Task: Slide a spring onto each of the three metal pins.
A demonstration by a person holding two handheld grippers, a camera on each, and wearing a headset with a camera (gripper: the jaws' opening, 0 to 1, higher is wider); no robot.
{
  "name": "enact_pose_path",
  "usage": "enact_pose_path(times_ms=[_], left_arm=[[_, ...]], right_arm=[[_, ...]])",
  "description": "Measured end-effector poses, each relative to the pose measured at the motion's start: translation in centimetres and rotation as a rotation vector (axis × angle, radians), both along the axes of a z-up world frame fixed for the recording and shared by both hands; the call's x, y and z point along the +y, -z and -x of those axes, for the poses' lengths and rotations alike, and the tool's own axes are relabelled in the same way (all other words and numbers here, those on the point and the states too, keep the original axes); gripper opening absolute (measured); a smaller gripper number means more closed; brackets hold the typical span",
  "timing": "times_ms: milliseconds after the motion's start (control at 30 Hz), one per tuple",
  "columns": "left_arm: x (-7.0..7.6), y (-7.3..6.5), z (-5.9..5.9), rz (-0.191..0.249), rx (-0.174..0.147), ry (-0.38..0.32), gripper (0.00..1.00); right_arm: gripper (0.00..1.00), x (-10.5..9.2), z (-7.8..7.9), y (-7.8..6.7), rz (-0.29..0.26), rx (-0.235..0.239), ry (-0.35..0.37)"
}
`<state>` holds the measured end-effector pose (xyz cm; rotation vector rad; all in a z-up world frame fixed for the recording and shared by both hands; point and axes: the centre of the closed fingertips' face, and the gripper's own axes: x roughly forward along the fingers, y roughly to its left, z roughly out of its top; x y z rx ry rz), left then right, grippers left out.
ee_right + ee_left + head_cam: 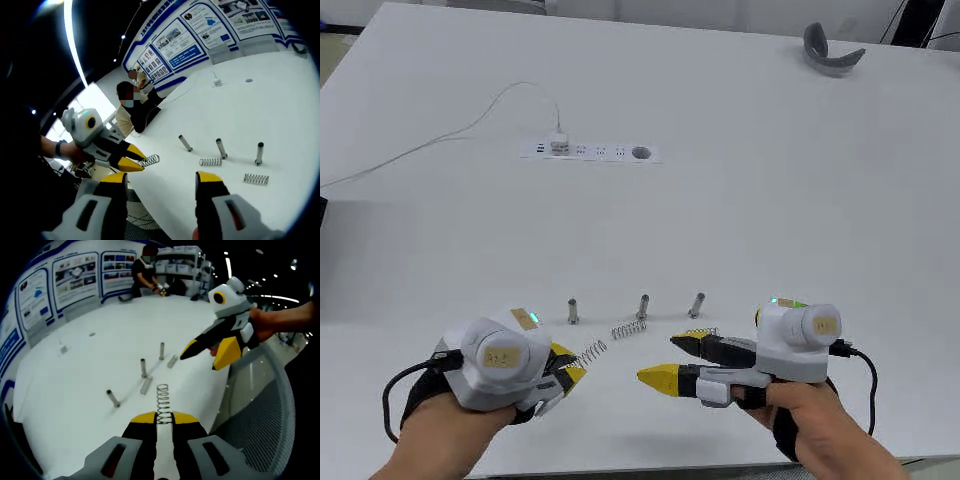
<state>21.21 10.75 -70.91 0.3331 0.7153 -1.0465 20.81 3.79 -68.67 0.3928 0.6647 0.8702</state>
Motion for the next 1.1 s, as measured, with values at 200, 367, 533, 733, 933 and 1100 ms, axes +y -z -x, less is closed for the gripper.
enact_pose_path(times_ms=[200, 367, 533, 733, 933, 1100], left_arm=[[-1.6, -0.8, 0.6, 0.010, -0.012, 0.046, 0.10], [-2.9, -1.4, 1.1, 0.020, -0.025, 0.082, 0.10], [-3.8, -1.8, 1.7, 0.025, -0.033, 0.116, 0.10], [-4.7, -2.3, 2.2, 0.033, -0.042, 0.146, 0.10], [-5.2, -2.7, 2.5, 0.034, -0.053, 0.175, 0.10], [-5.4, -2.7, 2.5, 0.032, -0.057, 0.193, 0.10]], right_arm=[[0.49, 0.8, -0.1, -0.3, -0.033, 0.008, -0.009], [0.43, 1.2, 0.0, -0.6, -0.065, 0.022, -0.014], [0.37, 1.3, 0.0, -0.6, -0.094, 0.037, -0.008], [0.29, 1.6, 0.4, -0.7, -0.127, 0.059, -0.016], [0.23, 1.8, 0.6, -0.8, -0.155, 0.082, -0.018], [0.17, 1.6, 0.8, -1.3, -0.193, 0.096, -0.024]])
